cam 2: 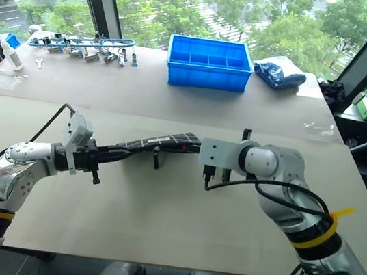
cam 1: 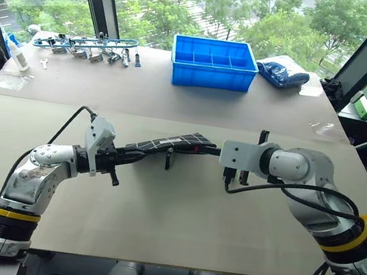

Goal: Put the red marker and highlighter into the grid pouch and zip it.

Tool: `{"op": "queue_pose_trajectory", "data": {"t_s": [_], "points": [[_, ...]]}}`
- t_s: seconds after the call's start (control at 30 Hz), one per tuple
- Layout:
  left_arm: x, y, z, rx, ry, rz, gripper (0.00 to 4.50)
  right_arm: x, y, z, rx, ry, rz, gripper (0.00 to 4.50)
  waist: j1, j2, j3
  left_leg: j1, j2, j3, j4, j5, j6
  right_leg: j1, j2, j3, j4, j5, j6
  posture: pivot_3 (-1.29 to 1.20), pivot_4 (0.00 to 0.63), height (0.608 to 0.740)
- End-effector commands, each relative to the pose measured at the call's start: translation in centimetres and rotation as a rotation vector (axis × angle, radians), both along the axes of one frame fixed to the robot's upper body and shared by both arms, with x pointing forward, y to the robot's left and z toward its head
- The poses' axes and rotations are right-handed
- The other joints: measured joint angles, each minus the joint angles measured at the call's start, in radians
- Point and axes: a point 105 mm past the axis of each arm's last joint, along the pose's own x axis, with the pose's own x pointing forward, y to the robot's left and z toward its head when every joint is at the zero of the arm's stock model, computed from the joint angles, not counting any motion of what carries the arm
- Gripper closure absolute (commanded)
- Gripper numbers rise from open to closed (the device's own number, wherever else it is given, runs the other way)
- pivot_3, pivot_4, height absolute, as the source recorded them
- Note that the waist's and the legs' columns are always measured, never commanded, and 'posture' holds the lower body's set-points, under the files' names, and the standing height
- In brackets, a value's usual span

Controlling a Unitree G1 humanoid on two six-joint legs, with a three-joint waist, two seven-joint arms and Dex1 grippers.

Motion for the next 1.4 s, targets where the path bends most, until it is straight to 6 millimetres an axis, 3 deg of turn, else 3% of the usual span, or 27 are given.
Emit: {"op": "queue_pose_trajectory", "data": {"t_s": [0.03,0.3,0.67,0.87,1.07,1.13,1.27,1.4], "points": [[0.2,-0.3,1.0,-0.003,-0.041,-0.015,4.5,0.6,2.1,0.8,-0.066,-0.104,0.077,4.04,-0.003,0.0,0.0,0.0,0.0,0.0,0.0,0.0,0.0,0.0,0.0,0.0,0.0,0.0,0.0,0.0,0.15,0.74],[0.3,-0.6,0.8,-0.008,-0.04,-0.023,4.5,1.1,5.9,-0.1,-0.075,-0.173,0.184,4.04,-0.008,0.0,0.0,0.0,0.0,0.0,0.0,0.001,-0.001,0.0,0.0,0.0,0.0,0.0,0.0,0.0,0.15,0.74],[0.2,-0.8,0.7,-0.019,-0.039,-0.023,4.5,0.7,9.9,-0.8,0.103,-0.289,0.351,4.04,-0.015,0.0,0.0,0.0,0.0,0.0,0.0,0.003,-0.006,0.0,0.0,0.0,0.0,0.0,0.0,0.0,0.15,0.74],[0.3,-0.9,0.8,-0.019,-0.042,-0.028,4.5,0.8,10.1,-1.4,0.135,-0.32,0.465,4.04,-0.018,0.0,0.0,0.0,0.0,0.0,0.0,0.003,-0.006,0.0,0.0,0.0,0.0,0.0,0.0,0.0,0.15,0.74],[0.2,-1.0,0.9,-0.022,-0.044,-0.027,4.5,1.6,9.0,-1.5,0.184,-0.276,0.433,4.04,-0.021,0.0,0.0,0.0,0.0,0.0,0.0,0.003,-0.006,0.0,0.0,0.0,0.0,0.0,0.0,0.0,0.15,0.74],[0.2,-0.9,0.9,-0.023,-0.044,-0.024,4.5,1.8,8.3,-1.0,0.222,-0.237,0.4,3.02,-0.02,0.0,0.0,0.0,0.0,0.0,0.0,0.003,-0.006,0.0,0.0,0.0,0.0,0.0,0.0,0.0,0.15,0.74],[0.2,-0.9,0.9,-0.024,-0.044,-0.022,4.5,2.7,6.5,0.4,0.201,-0.229,0.345,1.86,-0.019,0.0,0.0,0.0,0.0,0.0,0.0,0.003,-0.005,0.001,0.0,0.0,0.0,0.0,0.0,0.0,0.15,0.74],[0.2,-0.9,0.9,-0.023,-0.046,-0.02,4.5,2.2,5.0,2.6,0.27,-0.198,0.351,1.86,-0.019,0.0,0.0,0.0,0.0,0.0,0.0,0.001,-0.001,0.0,0.0,0.0,0.0,0.0,0.0,0.0,0.15,0.74]]}}
